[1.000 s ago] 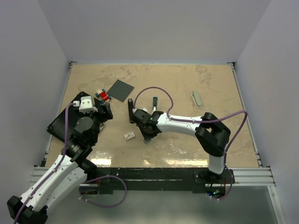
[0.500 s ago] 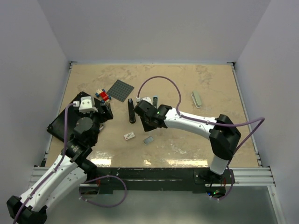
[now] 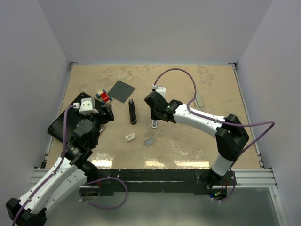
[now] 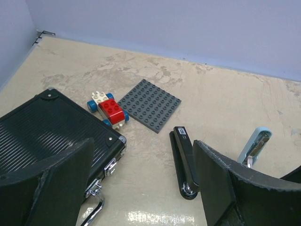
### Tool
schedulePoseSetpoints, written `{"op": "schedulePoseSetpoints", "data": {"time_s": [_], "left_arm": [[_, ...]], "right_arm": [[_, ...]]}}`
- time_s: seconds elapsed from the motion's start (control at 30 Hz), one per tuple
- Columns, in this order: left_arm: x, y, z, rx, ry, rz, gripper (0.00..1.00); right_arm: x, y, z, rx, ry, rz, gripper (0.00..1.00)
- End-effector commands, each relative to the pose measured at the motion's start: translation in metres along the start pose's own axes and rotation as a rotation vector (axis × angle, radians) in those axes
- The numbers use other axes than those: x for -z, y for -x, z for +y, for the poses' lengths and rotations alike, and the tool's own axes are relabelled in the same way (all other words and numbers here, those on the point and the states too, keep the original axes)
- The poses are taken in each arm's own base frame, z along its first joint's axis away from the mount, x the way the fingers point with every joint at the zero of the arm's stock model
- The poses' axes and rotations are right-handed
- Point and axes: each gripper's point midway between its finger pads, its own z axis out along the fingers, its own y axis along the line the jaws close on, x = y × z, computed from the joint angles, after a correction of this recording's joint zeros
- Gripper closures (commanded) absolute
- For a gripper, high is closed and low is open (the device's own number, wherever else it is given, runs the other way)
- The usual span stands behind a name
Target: Load the staples into the stapler
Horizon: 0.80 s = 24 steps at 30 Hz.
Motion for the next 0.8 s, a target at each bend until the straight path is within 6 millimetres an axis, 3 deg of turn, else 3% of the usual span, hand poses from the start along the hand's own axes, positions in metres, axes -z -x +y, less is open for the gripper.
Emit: {"op": "schedulePoseSetpoints", "data": {"time_s": [0.0,0.27,0.6,0.77], "left_arm": [[0.001,0.009,-0.001,0.013,0.001,-0.036,0.11],[0.001,0.010,-0.001,0.016,-0.001,-0.044,0.11],[0.002,0.010,-0.004,0.013,-0.013,-0.044,0.11],[0.003,0.010,-0.004,0.011,-0.012,-0.044,0.11]], "right_arm": [[-0.002,-0.008,-0.014,-0.037,-0.043,0.001,0.89],[0.006,-0.095,-0.047,0.008,-0.045,0.259,0.88],[-0.008,-0.136,-0.054,0.053,-0.060,0.393,0.85],[-0.008,-0.143,-0.055,0.069,-0.065,0.432,0.79]]}}
